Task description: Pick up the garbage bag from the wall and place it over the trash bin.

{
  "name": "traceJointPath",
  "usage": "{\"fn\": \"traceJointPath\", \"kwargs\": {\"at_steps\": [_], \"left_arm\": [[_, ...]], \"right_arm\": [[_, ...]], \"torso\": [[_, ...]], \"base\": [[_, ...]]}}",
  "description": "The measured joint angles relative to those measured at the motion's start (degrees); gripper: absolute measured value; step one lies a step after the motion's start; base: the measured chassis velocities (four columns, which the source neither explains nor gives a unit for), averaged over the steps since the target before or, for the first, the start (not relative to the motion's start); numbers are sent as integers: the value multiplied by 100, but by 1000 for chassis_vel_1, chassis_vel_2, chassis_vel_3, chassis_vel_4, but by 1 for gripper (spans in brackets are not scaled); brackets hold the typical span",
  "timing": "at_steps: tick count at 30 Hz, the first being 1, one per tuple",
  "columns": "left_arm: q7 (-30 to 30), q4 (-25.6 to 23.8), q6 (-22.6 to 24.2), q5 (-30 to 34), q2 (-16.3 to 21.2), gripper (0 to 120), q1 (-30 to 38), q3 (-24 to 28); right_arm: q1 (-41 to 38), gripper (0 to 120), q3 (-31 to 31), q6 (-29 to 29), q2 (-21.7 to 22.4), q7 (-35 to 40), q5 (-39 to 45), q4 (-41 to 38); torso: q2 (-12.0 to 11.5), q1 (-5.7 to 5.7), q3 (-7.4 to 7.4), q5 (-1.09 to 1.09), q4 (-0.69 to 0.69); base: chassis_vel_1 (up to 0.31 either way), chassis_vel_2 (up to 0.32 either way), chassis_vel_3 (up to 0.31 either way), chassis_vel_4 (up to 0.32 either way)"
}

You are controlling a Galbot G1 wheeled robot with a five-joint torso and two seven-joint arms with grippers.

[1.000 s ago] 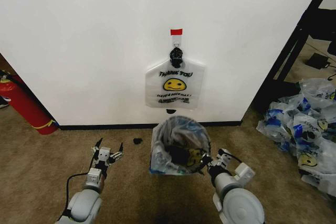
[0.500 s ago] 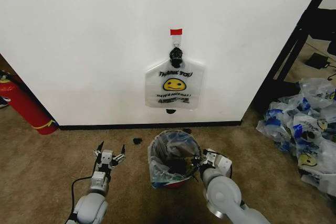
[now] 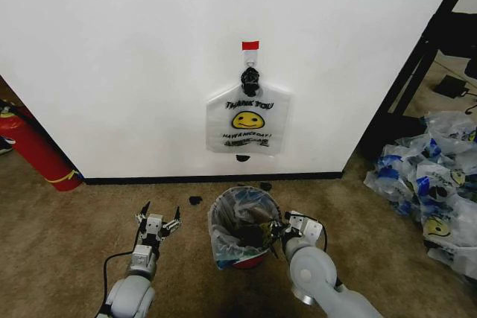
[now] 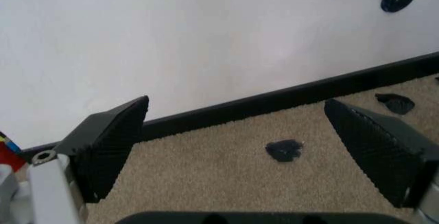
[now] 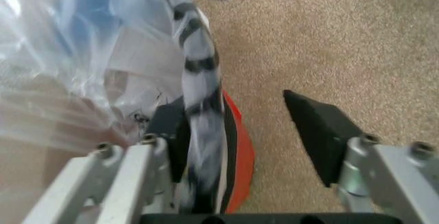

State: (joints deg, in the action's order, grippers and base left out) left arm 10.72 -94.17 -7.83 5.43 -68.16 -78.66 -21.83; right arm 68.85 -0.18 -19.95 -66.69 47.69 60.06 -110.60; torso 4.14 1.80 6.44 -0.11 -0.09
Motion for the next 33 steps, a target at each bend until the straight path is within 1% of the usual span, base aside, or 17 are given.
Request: {"fn": "traceJointPath", "kwargs": {"at_steps": [4,6,7,8,9,11,12,13,14,15,17,19,20,22,24,28,33], "left_arm": [[-5,-4,-23,0,21,100,-17,-2],[-7,-2,-57,0,30,100,-24,-7],[-7,-2,-57,0,30,100,-24,-7],[-8,9,-78,0,38,100,-26,-9],[-13,20,-95,0,39,100,-28,-8],[-33,-5,-144,5,22,100,-36,5],[-48,-27,-171,16,14,100,-42,9],[-89,-113,-234,52,-7,100,-62,10],[-114,-213,-272,84,-23,100,-85,7],[-114,-213,-272,84,-23,100,-85,7],[-151,-661,-312,219,-90,100,-187,-20],[-152,-1195,-281,347,-163,100,-271,-61],[-152,-1195,-281,347,-163,100,-271,-61],[-151,-1775,-245,445,-273,100,-321,-152],[-247,-2121,-298,557,-364,100,-363,-268],[-581,-2548,-274,711,-455,100,-458,-466],[-1070,-3199,54,1195,-542,100,-652,-649]], "right_arm": [[235,65,47,-27,116,-170,-42,-289],[419,74,79,63,197,-468,-76,-495],[419,74,79,63,197,-468,-76,-495],[542,80,96,240,254,-784,-106,-629],[645,86,106,621,293,-1257,-229,-686],[733,94,215,1806,320,-2613,-674,-451],[752,96,253,2081,320,-2988,-807,-373],[794,98,367,2624,311,-3655,-1161,-213],[830,99,481,2956,293,-4057,-1447,-118],[830,99,481,2956,293,-4057,-1447,-118],[992,100,862,3544,225,-4741,-2260,-64],[1215,100,1206,3884,162,-4859,-2981,-254],[1215,100,1206,3884,162,-4859,-2981,-254],[1483,100,1692,4327,20,-4832,-4054,-426],[1687,100,2117,4623,-110,-4830,-4883,-528],[1990,100,2406,4666,-277,-4770,-5332,-740],[2488,100,2681,4551,-824,-4567,-5476,-1180]], "torso": [[0,0,0,0,0],[0,0,0,0,0],[0,0,0,0,0],[0,0,0,0,-1],[0,0,-1,-1,-1],[0,0,0,0,1],[0,0,0,0,1],[0,0,0,0,1],[0,0,0,1,1],[0,0,0,1,1],[0,0,0,1,0],[0,0,0,1,0],[0,0,0,1,0],[0,0,-1,2,-1],[0,0,0,0,-1],[0,0,0,0,0],[0,-1,-1,0,0]], "base": [[0,0,0,0],[0,0,0,0],[0,0,0,0],[0,0,0,0],[0,0,0,0],[0,0,0,0],[0,0,0,0],[0,0,0,0],[0,0,0,0],[0,0,0,0],[0,0,0,0],[0,0,0,0],[0,0,0,0],[0,0,0,0],[0,0,0,0],[0,0,0,0],[0,0,0,0]]}}
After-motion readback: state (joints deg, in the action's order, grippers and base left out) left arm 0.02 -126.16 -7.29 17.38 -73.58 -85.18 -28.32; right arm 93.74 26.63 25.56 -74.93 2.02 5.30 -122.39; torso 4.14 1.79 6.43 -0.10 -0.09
